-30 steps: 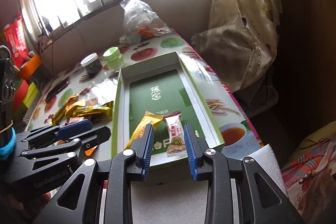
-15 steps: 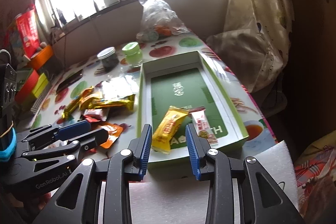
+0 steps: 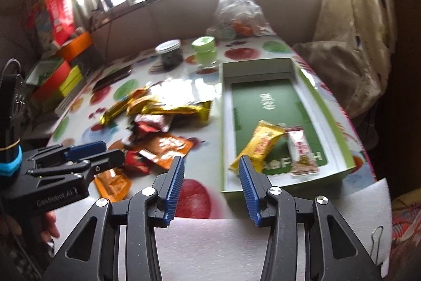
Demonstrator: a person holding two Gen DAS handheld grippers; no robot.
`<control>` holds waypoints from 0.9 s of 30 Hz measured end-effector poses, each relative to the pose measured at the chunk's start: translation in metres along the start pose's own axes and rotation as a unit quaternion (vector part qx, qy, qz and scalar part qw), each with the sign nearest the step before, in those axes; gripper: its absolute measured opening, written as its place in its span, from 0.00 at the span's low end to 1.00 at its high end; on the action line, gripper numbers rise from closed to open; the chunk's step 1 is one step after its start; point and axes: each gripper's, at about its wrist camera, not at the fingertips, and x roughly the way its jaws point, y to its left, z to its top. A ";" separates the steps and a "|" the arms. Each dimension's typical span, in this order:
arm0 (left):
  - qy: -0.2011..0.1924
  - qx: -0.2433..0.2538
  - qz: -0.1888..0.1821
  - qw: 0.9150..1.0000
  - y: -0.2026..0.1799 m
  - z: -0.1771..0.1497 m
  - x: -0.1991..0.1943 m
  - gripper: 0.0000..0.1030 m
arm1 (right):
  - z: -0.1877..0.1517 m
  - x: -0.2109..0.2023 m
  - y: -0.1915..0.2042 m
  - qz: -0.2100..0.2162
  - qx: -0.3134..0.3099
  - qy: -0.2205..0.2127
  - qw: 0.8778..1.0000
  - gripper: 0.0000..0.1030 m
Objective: Organize snacks
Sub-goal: 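Withdraw both grippers from the box back over the snack pile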
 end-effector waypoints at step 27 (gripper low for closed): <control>0.020 -0.102 0.047 0.993 0.101 -0.049 -0.011 0.49 | -0.012 0.071 0.105 0.149 -0.151 0.084 0.974 0.56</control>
